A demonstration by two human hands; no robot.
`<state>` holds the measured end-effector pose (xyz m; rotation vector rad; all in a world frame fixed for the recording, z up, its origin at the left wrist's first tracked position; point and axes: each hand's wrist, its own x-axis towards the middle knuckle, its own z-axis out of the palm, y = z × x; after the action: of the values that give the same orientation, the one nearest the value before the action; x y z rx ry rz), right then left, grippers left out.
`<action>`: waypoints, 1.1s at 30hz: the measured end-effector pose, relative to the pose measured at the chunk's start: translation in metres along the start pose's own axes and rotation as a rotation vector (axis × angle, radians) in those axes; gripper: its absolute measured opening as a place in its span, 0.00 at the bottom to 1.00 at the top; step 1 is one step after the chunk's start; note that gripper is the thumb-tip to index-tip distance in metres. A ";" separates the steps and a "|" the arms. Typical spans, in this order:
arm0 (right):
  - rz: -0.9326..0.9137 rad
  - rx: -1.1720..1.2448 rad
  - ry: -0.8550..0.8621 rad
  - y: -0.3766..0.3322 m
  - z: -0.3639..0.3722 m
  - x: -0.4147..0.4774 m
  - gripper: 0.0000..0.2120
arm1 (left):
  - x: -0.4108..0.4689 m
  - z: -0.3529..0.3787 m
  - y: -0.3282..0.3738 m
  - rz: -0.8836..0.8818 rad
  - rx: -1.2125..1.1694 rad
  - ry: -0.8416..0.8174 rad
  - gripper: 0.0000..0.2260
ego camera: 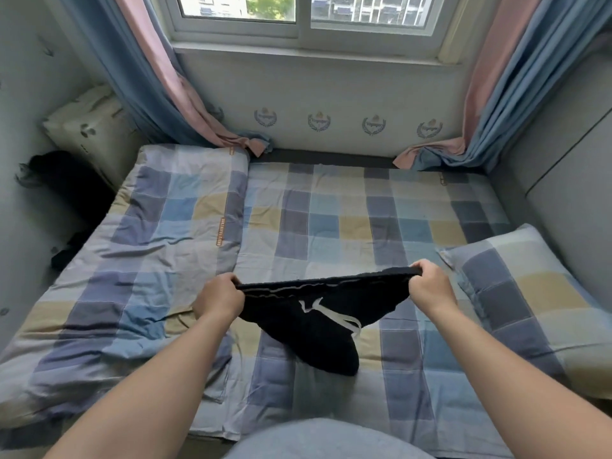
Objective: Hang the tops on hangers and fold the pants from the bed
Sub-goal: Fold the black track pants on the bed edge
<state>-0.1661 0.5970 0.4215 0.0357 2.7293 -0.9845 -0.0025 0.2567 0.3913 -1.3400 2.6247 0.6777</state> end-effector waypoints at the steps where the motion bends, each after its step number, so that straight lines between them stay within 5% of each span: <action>1: -0.002 -0.089 -0.018 0.008 0.002 -0.002 0.13 | 0.001 0.002 0.001 -0.026 -0.083 -0.023 0.12; 3: 0.028 -0.130 -0.052 0.019 0.008 -0.005 0.13 | 0.002 0.006 0.006 -0.136 -0.460 -0.131 0.14; 7: 0.187 0.290 -0.100 0.026 0.012 0.001 0.19 | 0.003 0.003 0.013 -0.308 -1.102 -0.366 0.15; 13: 0.013 0.537 -0.040 -0.009 -0.024 0.019 0.14 | 0.012 -0.034 0.035 0.021 -1.344 -0.381 0.12; 15: -0.129 0.533 -0.044 -0.036 -0.045 0.024 0.15 | 0.014 -0.060 0.056 0.200 -1.258 -0.304 0.20; 19: -0.430 0.479 -0.046 -0.099 -0.095 0.032 0.28 | 0.021 -0.124 0.106 0.468 -0.867 0.143 0.18; 23: -0.668 0.303 0.266 -0.163 -0.152 0.043 0.17 | 0.032 -0.204 0.150 0.585 -0.752 0.530 0.11; 27: -0.783 0.184 0.447 -0.227 -0.218 0.051 0.08 | 0.028 -0.286 0.185 0.632 -0.644 0.677 0.12; 33: -0.786 -0.001 0.648 -0.311 -0.302 0.050 0.17 | 0.014 -0.391 0.226 0.770 -0.593 0.852 0.13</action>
<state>-0.3122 0.5451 0.8295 -0.9389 3.4066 -1.3303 -0.1525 0.1890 0.8116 -0.7115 3.9255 1.2741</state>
